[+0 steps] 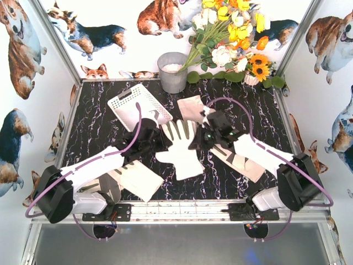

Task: Put the gloves into the storage basket
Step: Place the glove in the bin.

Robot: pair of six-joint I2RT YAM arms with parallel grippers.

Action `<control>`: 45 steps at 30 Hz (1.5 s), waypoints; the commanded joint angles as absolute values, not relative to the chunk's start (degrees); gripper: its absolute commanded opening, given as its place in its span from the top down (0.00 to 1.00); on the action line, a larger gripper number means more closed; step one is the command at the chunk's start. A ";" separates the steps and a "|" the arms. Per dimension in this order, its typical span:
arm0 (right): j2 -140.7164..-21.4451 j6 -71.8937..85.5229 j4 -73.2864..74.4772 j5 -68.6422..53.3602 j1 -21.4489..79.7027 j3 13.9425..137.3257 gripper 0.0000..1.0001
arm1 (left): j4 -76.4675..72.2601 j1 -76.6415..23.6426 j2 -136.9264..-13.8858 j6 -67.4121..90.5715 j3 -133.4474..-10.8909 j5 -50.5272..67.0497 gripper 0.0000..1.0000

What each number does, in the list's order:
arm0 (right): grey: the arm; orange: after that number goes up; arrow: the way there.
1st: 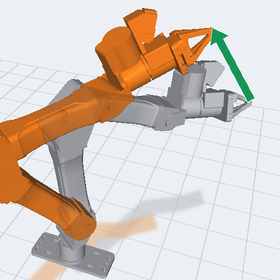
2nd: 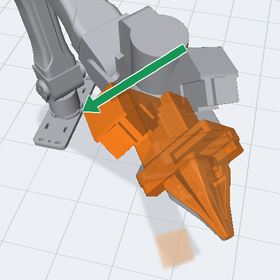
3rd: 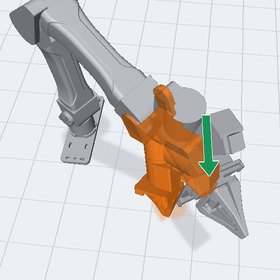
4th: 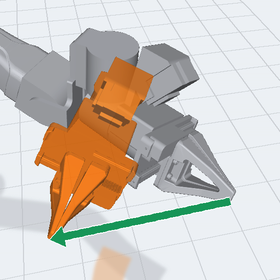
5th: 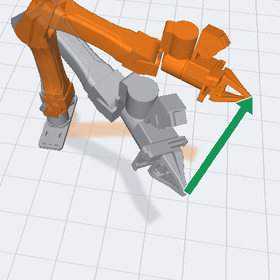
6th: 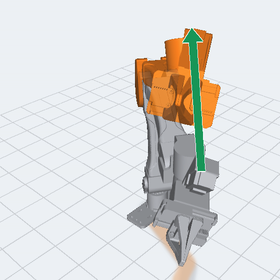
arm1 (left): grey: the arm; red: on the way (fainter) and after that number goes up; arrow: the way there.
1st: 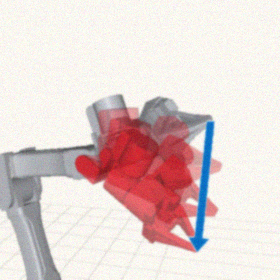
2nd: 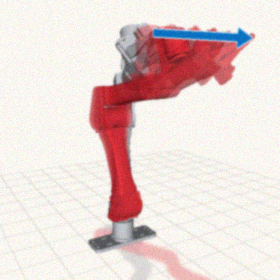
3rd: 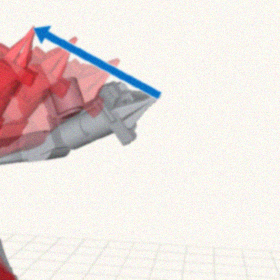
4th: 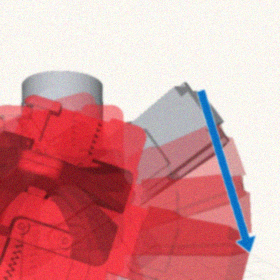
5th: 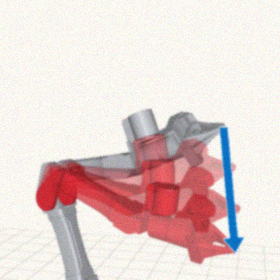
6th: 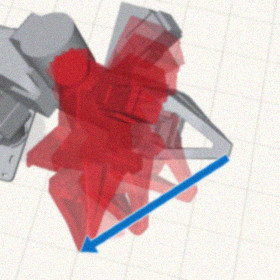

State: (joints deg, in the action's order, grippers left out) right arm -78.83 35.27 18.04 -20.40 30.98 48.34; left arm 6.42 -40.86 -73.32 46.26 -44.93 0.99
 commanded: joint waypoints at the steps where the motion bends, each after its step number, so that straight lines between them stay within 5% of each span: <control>1: -82.10 31.00 18.15 -15.76 33.86 57.85 1.00 | 11.64 -38.61 -71.23 43.74 -48.03 -0.05 1.00; 45: -125.39 21.64 7.86 -16.00 36.91 111.95 1.00 | 17.96 -5.61 -78.38 26.54 -65.48 7.33 1.00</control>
State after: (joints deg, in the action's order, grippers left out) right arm -123.11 23.64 12.93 -19.03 37.63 106.56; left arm 18.00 -7.81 -76.62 29.19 -63.13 5.85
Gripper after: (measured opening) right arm 0.077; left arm 0.007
